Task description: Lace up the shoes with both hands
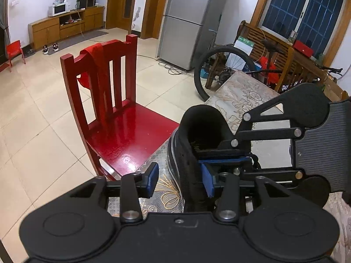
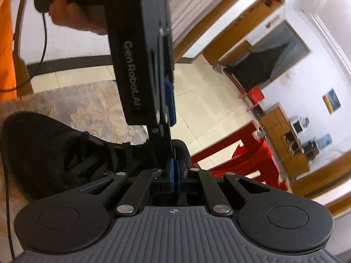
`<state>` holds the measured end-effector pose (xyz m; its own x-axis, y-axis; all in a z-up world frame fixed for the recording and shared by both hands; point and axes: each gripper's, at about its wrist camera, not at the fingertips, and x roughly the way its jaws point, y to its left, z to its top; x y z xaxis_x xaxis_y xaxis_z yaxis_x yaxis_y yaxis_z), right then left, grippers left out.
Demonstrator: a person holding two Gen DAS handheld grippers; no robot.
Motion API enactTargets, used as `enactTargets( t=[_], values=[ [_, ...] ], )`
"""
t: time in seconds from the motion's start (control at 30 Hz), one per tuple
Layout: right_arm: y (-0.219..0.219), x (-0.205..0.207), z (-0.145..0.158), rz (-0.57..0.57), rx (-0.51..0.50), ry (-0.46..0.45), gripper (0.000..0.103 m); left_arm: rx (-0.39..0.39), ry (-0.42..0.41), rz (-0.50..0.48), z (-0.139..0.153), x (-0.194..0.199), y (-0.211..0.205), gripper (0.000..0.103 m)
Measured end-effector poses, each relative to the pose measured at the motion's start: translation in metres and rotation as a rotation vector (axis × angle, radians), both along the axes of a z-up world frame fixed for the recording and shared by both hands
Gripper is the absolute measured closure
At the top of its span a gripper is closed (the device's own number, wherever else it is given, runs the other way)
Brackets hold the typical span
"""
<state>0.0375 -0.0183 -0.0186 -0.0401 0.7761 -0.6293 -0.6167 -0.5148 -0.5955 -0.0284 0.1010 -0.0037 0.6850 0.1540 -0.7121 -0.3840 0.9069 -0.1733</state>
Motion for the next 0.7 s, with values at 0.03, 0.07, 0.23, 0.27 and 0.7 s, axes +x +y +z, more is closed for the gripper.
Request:
enactTargets(
  t=[0.03, 0.07, 0.23, 0.27, 0.7],
  values=[
    [-0.001, 0.001, 0.002, 0.008, -0.001, 0.003, 0.1, 0.001, -0.001, 0.002, 0.0, -0.001, 0.001, 0.059],
    [-0.003, 0.001, 0.004, 0.015, -0.002, 0.007, 0.1, -0.005, -0.004, 0.004, 0.0, -0.002, 0.002, 0.059],
    [-0.005, 0.001, 0.007, 0.049, 0.008, -0.032, 0.1, -0.037, -0.018, -0.006, -0.002, -0.006, 0.002, 0.059],
    [-0.004, 0.002, 0.009, 0.039, 0.001, -0.014, 0.099, -0.041, -0.023, -0.01, -0.002, -0.009, 0.002, 0.059],
    [0.019, 0.057, 0.026, -0.39, -0.193, 0.305, 0.1, 0.069, 0.083, -0.041, -0.03, 0.008, -0.047, 0.025]
  ],
)
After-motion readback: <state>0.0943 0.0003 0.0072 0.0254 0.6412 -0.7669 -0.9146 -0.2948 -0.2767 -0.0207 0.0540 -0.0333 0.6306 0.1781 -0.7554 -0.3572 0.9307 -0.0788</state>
